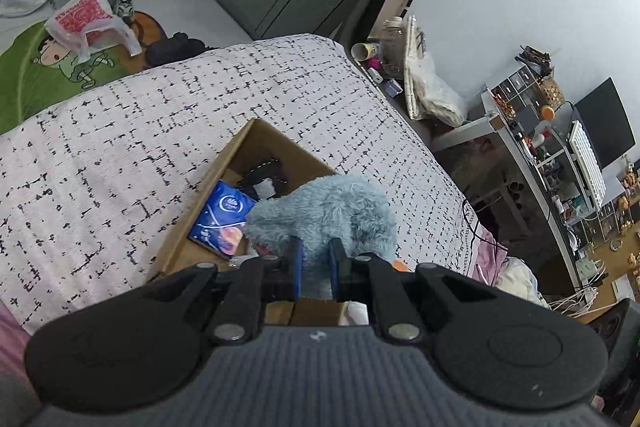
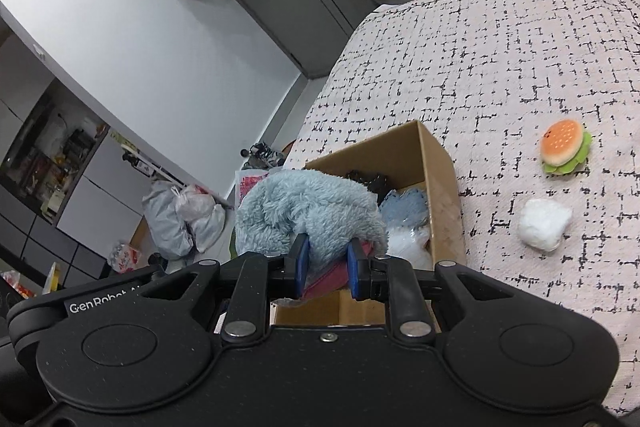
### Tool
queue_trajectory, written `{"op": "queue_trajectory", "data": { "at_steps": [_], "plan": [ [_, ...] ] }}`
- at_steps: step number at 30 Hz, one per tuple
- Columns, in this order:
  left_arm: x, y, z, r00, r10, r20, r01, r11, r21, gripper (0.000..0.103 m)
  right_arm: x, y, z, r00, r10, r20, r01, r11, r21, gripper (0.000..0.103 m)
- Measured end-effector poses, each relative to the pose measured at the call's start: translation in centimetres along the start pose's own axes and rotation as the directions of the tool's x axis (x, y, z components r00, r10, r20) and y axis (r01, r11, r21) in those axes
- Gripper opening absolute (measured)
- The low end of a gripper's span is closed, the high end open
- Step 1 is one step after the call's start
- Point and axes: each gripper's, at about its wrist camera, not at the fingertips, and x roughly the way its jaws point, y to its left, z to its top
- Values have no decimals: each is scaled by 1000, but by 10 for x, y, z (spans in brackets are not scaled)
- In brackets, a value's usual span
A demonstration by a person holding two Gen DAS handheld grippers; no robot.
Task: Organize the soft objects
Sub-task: 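Carry the blue fluffy plush over the box with the right tool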
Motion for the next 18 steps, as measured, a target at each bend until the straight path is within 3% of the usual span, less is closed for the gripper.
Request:
{"op": "queue_trajectory", "data": {
  "at_steps": [16, 18],
  "plan": [
    [20, 26, -1, 997, 50, -61, -52, 998, -27, 13, 31, -3, -14, 996, -34, -81, 35, 999, 14, 21],
    [21, 26, 0, 996, 65, -65, -67, 997, -25, 14, 35, -4, -16, 994, -41, -98, 43, 999, 16, 25]
  ]
}}
